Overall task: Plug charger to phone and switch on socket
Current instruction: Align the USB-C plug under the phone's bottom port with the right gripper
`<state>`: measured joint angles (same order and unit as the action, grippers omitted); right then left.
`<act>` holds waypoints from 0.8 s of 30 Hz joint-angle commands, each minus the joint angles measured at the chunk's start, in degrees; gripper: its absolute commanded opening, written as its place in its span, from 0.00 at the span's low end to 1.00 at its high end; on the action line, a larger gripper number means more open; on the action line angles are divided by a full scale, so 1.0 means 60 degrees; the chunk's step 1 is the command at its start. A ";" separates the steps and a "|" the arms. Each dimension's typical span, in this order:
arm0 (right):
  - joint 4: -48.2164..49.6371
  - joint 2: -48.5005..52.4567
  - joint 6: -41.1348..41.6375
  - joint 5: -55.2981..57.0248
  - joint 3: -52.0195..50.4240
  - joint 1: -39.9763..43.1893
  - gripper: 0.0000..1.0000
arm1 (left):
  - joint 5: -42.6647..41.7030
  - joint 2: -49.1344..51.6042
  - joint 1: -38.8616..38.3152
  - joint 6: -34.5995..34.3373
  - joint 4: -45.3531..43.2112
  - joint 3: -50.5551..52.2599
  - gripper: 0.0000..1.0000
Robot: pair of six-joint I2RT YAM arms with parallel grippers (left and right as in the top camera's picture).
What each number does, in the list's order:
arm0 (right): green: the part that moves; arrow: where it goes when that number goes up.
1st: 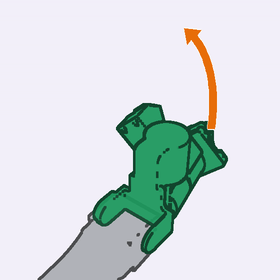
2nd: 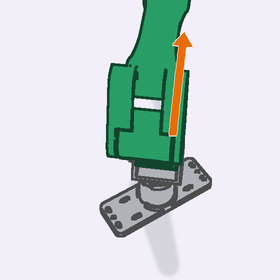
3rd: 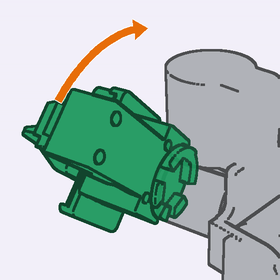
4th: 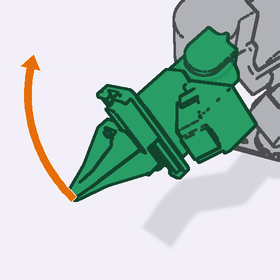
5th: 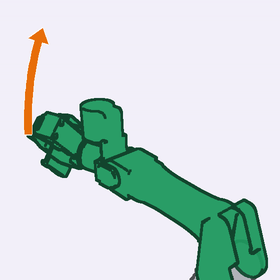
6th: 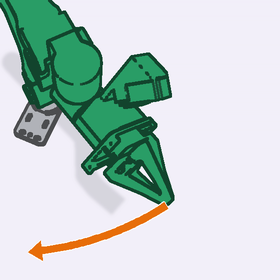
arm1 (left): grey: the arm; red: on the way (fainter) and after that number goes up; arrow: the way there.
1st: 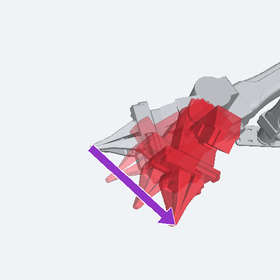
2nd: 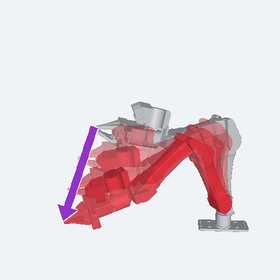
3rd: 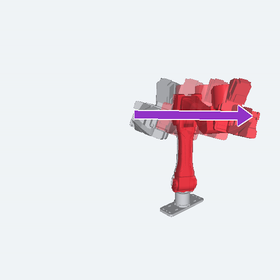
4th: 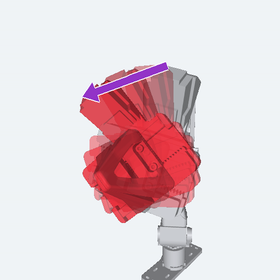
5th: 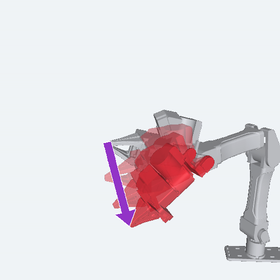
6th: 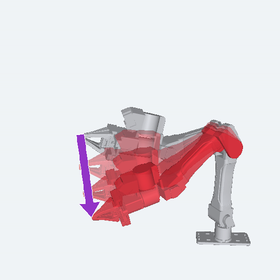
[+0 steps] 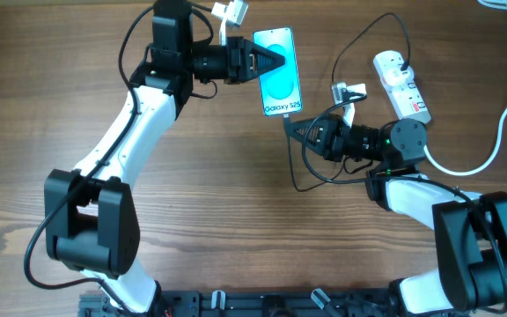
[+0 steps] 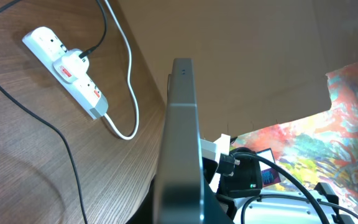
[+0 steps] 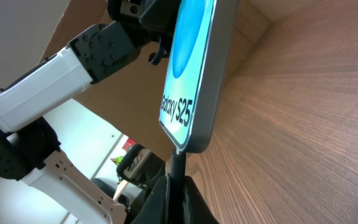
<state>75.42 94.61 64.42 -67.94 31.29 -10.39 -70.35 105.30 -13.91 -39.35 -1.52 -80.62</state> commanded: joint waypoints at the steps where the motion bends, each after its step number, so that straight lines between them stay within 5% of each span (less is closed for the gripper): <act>1: 0.0058 0.0113 0.0095 -0.0040 0.0215 0.0011 0.04 | -0.0153 -0.0317 -0.0015 0.0051 -0.0040 -0.0164 0.04; 24: 0.0102 0.0113 0.1038 0.0018 0.0215 -0.0025 0.04 | -0.0153 -0.0317 -0.0022 0.0266 -0.0106 -0.0164 0.04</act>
<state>75.44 94.61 69.47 -67.90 31.29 -10.39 -70.35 105.30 -13.93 -39.13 -1.63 -80.62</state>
